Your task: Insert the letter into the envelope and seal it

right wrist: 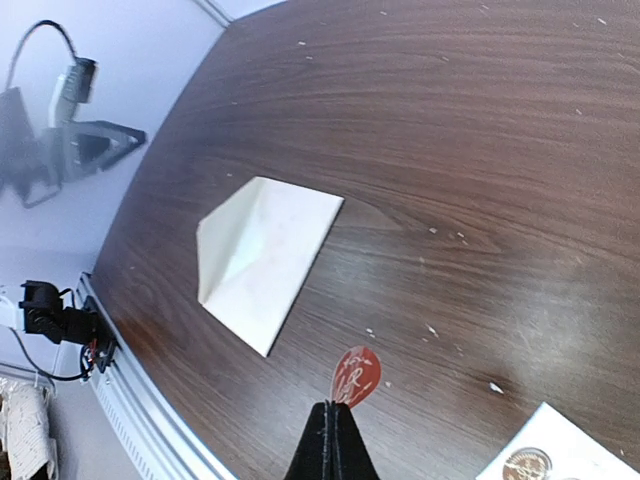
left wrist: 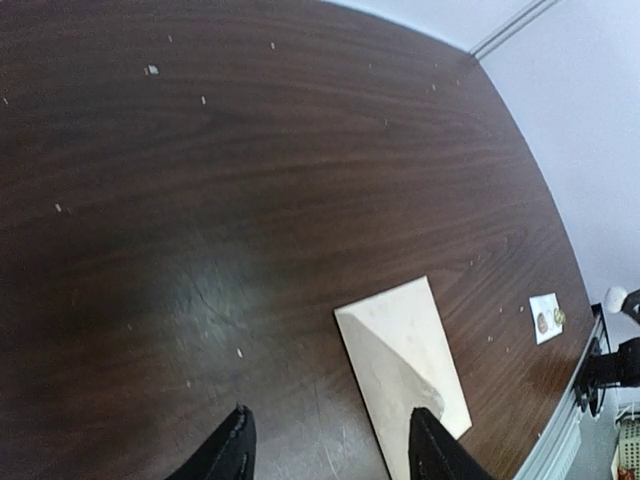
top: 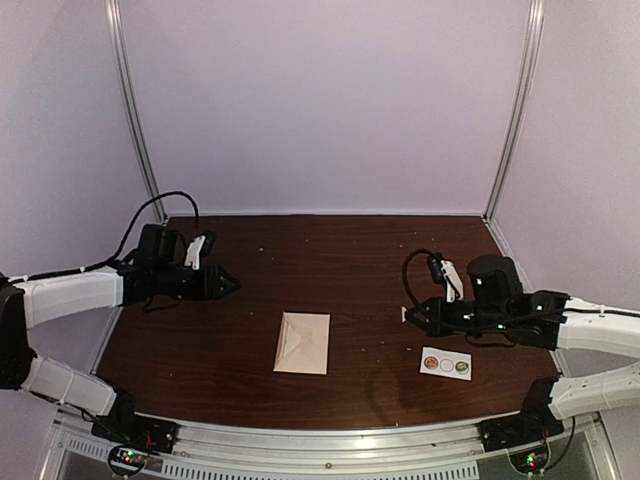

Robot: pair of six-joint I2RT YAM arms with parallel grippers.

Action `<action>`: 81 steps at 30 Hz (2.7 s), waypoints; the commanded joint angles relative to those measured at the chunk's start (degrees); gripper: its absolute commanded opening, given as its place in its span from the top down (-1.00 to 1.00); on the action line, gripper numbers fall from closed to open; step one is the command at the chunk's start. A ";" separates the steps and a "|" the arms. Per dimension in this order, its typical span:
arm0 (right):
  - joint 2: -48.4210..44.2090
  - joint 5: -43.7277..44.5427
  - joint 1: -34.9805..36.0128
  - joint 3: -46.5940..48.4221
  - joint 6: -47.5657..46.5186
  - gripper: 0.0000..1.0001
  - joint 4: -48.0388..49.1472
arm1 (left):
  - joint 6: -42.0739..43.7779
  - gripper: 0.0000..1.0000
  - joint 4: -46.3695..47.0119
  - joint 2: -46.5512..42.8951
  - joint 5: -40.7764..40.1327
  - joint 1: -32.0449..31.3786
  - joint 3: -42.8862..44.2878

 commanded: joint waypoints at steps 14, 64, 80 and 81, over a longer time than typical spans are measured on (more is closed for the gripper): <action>8.79 -14.55 0.60 2.70 -5.38 1.00 19.22 | -12.53 0.30 20.03 12.51 -1.33 -18.44 -8.00; 51.71 -9.65 9.09 27.51 -10.26 1.00 13.38 | -16.25 0.69 33.92 32.64 -0.83 -27.00 -8.10; 52.37 -3.52 10.02 29.48 -10.74 1.00 8.61 | -15.98 0.70 33.16 32.78 -0.82 -27.08 -8.00; 52.25 -3.16 10.02 29.47 -10.79 1.00 8.53 | -15.93 0.70 33.16 32.76 -0.82 -27.08 -8.00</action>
